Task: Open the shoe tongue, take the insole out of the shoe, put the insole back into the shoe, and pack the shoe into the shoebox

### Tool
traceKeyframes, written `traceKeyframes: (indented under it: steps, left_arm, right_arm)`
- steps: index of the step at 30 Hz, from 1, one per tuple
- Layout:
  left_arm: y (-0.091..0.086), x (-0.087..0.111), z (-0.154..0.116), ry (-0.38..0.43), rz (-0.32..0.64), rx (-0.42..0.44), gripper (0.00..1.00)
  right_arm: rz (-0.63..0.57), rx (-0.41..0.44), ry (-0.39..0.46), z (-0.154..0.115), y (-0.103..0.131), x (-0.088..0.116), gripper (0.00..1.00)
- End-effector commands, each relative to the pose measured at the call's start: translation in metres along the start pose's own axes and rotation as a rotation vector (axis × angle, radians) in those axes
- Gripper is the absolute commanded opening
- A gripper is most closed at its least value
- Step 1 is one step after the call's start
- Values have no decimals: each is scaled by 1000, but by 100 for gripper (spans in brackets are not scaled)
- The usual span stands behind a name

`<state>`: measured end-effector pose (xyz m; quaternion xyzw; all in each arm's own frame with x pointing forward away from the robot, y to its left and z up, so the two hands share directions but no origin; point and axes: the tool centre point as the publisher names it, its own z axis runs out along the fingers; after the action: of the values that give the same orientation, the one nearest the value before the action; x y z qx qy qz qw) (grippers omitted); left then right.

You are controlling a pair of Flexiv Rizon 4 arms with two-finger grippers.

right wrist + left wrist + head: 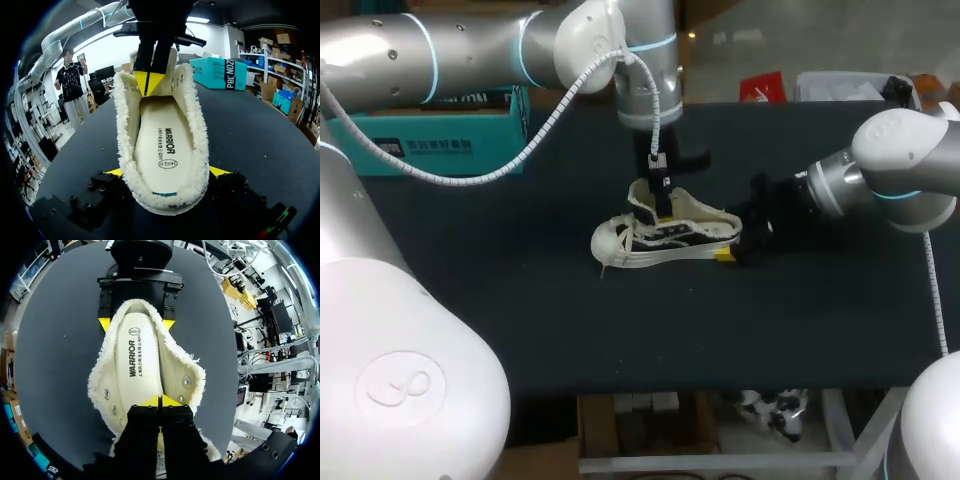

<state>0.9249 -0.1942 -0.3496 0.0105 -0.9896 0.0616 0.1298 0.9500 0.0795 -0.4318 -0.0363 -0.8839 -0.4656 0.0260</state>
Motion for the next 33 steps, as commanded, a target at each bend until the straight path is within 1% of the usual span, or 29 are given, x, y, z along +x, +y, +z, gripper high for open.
traceKeyframes:
  steps: [1, 6, 8, 10, 12, 13, 14, 16, 17, 19, 24, 33]
  left_arm:
    - [0, 2, 8, 5, -9, -1, 0]
    - [-3, 7, 21, 29, -56, -16, 0]
    - [-4, 10, 24, 25, -65, -19, 0]
    - [-3, 14, 27, -7, -81, -24, 0]
    - [-3, 15, 29, -13, -86, -25, 0]
    - [-3, 15, 32, -33, -98, -28, 0]
    - [-3, 15, 34, -31, -98, -29, 0]
    - [-2, 15, 37, -60, -125, -35, 0]
    - [-2, 14, 39, -54, -121, -34, 0]
    - [0, 14, 42, -81, -136, -37, 0]
    - [5, 11, 49, -116, -153, -45, 0]
    - [7, 4, 63, -171, -156, -61, 0]
  right_arm:
    - [0, -5, 1, 2, -7, -3, 0]
    - [0, -5, 1, 2, -7, -3, 0]
    - [0, -5, 1, 2, -7, -3, 0]
    - [0, -5, 1, 2, -7, -3, 0]
    - [0, -5, 1, 2, -7, -3, 0]
    - [0, -5, 1, 2, -7, -3, 0]
    - [0, -5, 1, 2, -7, -3, 0]
    - [0, -5, 1, 2, -7, -3, 0]
    - [0, -5, 1, 2, -7, -3, 0]
    - [0, -5, 1, 2, -7, -3, 0]
    - [0, -5, 1, 2, -7, -3, 0]
    - [0, -5, 1, 2, -7, -3, 0]
